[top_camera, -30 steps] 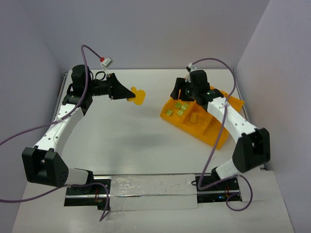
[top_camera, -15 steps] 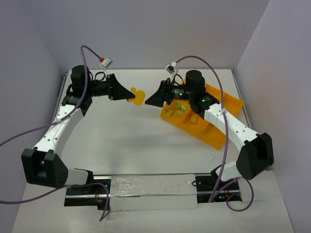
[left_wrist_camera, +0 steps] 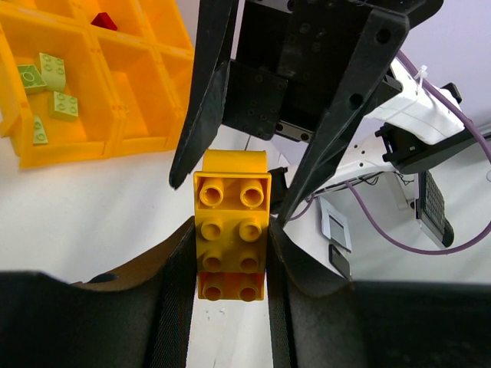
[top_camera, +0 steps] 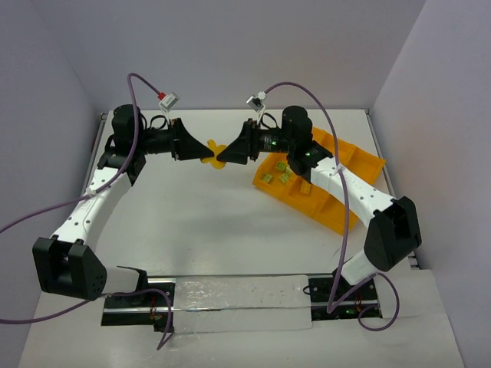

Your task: Sort the legos into containers by color

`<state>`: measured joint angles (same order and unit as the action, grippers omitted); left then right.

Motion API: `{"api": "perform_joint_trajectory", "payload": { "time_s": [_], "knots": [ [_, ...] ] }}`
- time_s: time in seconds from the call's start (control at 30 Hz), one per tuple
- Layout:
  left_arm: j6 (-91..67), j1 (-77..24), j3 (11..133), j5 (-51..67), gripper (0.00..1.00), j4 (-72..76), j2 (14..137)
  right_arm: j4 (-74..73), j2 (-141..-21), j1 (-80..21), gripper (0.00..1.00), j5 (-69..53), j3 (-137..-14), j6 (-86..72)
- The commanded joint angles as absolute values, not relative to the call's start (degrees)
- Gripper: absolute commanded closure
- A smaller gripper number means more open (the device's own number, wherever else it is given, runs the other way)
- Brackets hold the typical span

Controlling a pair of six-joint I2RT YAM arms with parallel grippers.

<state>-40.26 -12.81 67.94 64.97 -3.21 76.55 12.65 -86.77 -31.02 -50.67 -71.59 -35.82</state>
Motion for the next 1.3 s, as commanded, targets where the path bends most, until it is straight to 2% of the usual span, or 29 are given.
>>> {"api": "perform_joint_trajectory", "payload": {
  "time_s": [0.0, 0.07, 0.17, 0.2, 0.7, 1.0, 1.13, 1.27],
  "knots": [
    [-40.8, -13.4, 68.3, 66.2, 1.00, -0.6, 75.3, 18.3, -87.5, -32.0, 0.39, -52.6, -74.3, -38.2],
    [-40.7, -13.4, 68.3, 66.2, 1.00, -0.6, 75.4, 19.2, -87.4, -32.0, 0.52, -52.9, -73.8, -38.5],
    [-40.6, -13.5, 68.5, 66.4, 1.00, -0.7, 75.8, 20.3, -87.2, -31.9, 0.96, -52.8, -72.5, -39.2],
    [-40.6, -13.5, 68.5, 66.4, 1.00, -0.8, 75.8, 20.5, -87.1, -31.9, 1.00, -52.7, -72.2, -39.4],
    [-33.9, -13.0, 74.3, 64.9, 1.00, -9.5, 76.0, 15.9, -79.9, -27.7, 1.00, -51.1, -56.9, -32.8],
    [-38.0, -12.1, 73.2, 66.4, 1.00, -3.2, 75.8, 8.7, -72.3, -20.9, 1.00, -50.4, -50.5, -27.8],
    [-38.0, -12.1, 73.3, 66.0, 1.00, -3.4, 76.2, 1.5, -70.7, -18.5, 1.00, -42.8, -51.7, -25.7],
    [-36.6, -12.1, 73.4, 64.9, 1.00, -5.4, 76.6, -6.8, -67.3, -13.4, 1.00, -25.5, -51.8, -26.8]
  ]
}}
